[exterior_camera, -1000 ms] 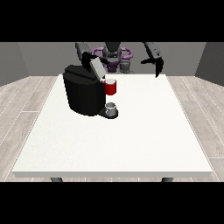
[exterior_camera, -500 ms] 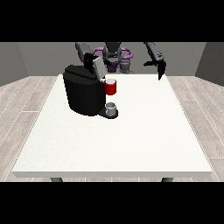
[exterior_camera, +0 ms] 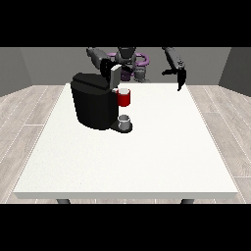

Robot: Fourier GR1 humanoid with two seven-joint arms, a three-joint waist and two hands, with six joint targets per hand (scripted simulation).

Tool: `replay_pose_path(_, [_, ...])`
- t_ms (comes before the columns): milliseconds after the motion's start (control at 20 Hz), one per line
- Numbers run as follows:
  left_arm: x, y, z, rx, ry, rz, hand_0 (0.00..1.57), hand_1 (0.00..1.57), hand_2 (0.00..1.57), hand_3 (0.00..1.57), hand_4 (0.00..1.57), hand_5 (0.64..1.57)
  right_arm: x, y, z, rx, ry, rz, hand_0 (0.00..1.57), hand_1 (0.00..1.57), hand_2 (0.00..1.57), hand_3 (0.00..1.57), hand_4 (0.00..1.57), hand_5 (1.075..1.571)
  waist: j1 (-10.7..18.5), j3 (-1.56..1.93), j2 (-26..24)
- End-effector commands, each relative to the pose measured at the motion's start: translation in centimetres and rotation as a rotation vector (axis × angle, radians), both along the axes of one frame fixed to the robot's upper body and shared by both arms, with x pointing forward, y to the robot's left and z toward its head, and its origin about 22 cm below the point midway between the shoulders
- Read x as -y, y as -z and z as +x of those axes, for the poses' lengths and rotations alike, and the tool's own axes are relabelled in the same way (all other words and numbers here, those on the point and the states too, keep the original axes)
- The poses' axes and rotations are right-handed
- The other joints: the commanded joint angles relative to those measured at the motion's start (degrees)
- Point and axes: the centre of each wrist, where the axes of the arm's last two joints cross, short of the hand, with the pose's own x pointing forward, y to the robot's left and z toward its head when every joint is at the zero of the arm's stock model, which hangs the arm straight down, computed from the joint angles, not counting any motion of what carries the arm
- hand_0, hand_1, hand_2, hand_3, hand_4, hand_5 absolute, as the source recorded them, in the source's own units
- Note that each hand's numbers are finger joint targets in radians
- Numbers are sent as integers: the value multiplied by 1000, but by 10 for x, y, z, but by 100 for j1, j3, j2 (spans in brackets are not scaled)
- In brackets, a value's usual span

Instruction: Insert the coffee pod into the coffee machine and close the lid

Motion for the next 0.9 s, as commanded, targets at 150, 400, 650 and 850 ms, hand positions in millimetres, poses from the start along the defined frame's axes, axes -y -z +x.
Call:
replay_pose_path(150, [0,5,10,-7,-8,-10,0,0,0,0,366,1571,-62,-29,0,85,-105,-143,0,0,0,0,391,1571,117,-50,192])
replay_pose_path(400, [0,-21,30,23,69,-4,0,0,0,0,398,1571,-63,-52,17,151,-57,-251,0,0,0,0,455,1571,497,-45,316])
replay_pose_path(650, [-7,4,15,-8,37,-27,0,0,0,0,354,1571,-84,-45,4,137,-161,-176,0,0,0,0,393,1571,252,-47,80])
replay_pose_path(850, [19,22,1,-47,36,-43,0,0,0,0,353,1571,-89,-42,3,78,-218,-182,0,0,0,0,394,1571,257,-47,-194])
